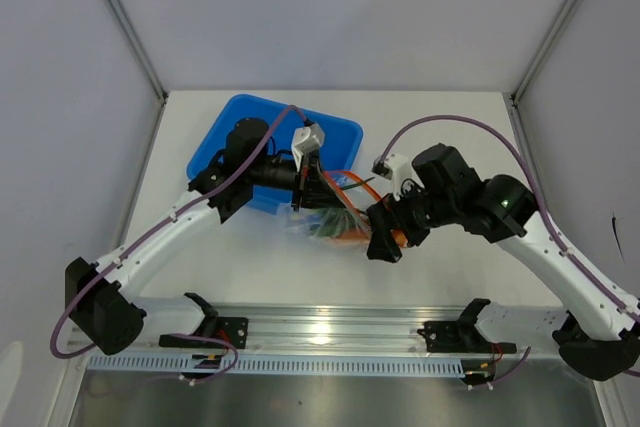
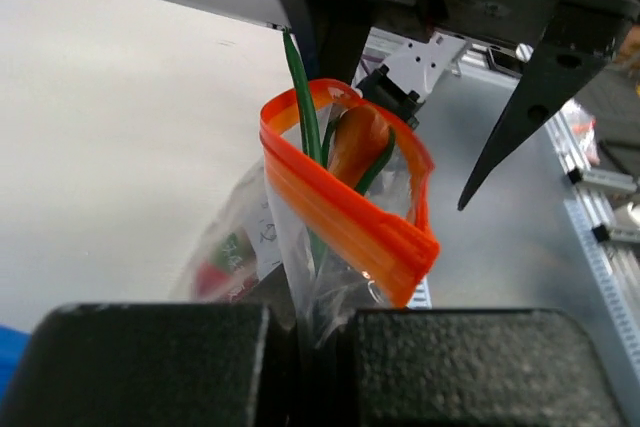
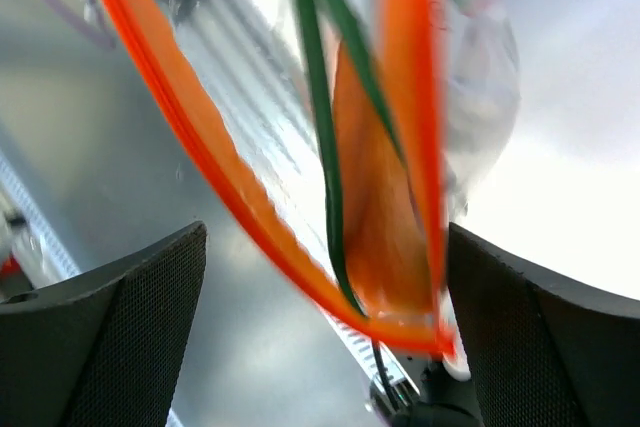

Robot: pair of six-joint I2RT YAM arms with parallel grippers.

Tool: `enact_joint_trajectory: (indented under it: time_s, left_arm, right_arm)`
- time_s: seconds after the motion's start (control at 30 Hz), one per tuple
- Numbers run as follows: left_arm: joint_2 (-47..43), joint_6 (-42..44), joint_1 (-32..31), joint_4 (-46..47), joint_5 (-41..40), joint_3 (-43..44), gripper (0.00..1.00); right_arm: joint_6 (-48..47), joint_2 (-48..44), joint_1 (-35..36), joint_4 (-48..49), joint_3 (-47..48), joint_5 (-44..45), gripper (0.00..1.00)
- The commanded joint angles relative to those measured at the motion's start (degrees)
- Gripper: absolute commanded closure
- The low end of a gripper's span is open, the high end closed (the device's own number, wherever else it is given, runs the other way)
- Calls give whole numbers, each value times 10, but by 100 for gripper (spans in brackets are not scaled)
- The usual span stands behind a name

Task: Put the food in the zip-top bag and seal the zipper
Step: Adjust the zipper food storage bag at the center of the board.

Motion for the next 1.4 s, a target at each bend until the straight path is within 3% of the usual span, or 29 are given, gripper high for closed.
enact_joint_trajectory:
  time_s: [0.0,0.27,0.37,0.63,0.83,1.07,1.27,1.37]
  left_arm:
    - [-35,-106,12,74,-38,-21,99]
    - [-52,-192,13,138,-54,-38,99]
    - [-58,-218,14,157,-49,-39,100]
    - [-70,-310,30,275,-25,-65,99]
    - [-66,-427,40,408,-16,-99,99]
    - [-59,-486,41,474,-13,-108,99]
    - [-61,-531,41,525,-17,-128,100]
    - [-59,-557,41,566,-17,-148,100]
  right_arm:
    - [55,-36,-28,40,16,58,1]
    - [95,-143,-171,127,-87,-5,1]
    - [107,-169,-193,148,-129,-26,1]
    - [133,-223,-214,218,-222,-48,1]
    - [144,-275,-233,350,-308,-128,1]
    - [175,-313,-237,513,-381,-186,2]
    - [215,-327,-237,657,-428,-210,21]
    - [234,-329,-237,712,-438,-217,38]
